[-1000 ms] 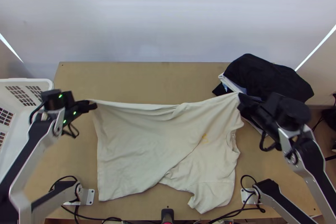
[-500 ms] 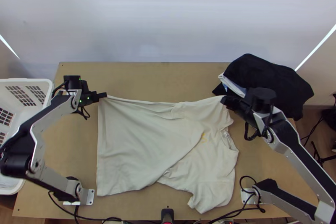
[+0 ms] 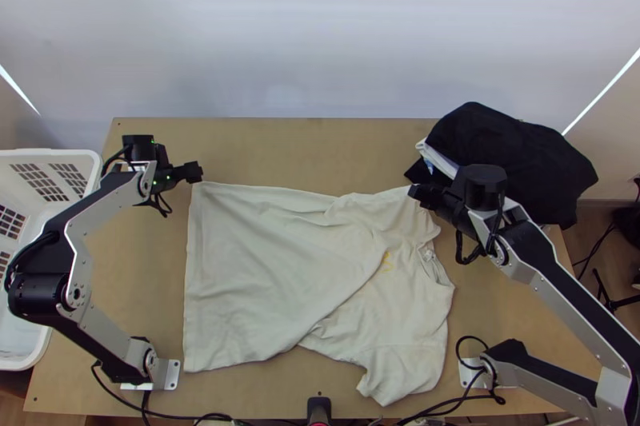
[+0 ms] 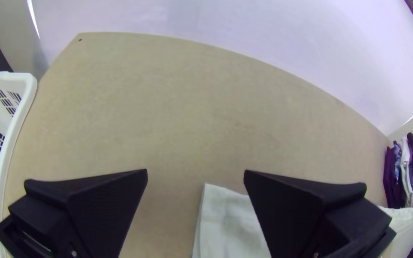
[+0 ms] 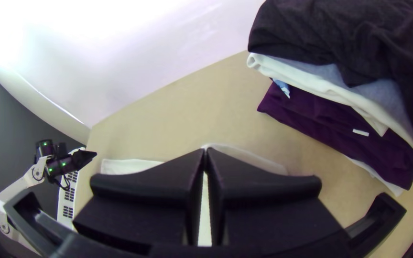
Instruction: Fold the t-shirt
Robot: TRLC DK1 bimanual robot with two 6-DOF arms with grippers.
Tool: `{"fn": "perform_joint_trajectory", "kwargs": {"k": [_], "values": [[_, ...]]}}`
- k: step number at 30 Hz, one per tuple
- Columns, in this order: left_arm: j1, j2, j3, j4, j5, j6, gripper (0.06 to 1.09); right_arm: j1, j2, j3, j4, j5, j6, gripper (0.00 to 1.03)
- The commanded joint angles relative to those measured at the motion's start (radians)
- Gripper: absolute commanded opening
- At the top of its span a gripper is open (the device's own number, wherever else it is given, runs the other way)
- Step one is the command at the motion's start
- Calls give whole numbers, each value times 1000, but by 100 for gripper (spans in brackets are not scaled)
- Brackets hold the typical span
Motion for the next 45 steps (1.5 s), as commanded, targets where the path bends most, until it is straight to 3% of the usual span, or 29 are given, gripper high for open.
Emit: {"fn": "perform_joint_trajectory", "kwargs": {"k": [1,2,3,5,6,17,20,23,35,39,45], "values": [[16,18,84,-148,28,-3,99,7,15,8,-1,3,1,3],[25,39,138,-243,77,-25,89,7,17,8,-1,3,2,3],[45,57,179,-334,187,-57,78,7,17,8,-1,3,2,3],[76,64,176,-344,321,-101,69,7,17,8,-1,3,2,3],[78,67,167,-338,332,-98,69,7,17,8,-1,3,2,3],[79,116,116,-283,313,-38,68,6,15,11,-1,5,-1,3],[81,110,112,-266,312,-37,62,7,15,11,3,5,-1,3],[85,107,113,-256,309,-40,51,6,17,8,8,6,-1,3],[79,119,115,-256,307,-25,45,3,15,14,9,8,-7,3],[79,114,113,-254,307,-26,28,1,12,14,9,9,-9,3],[75,108,110,-257,299,-21,26,0,11,17,9,11,-10,3]]}}
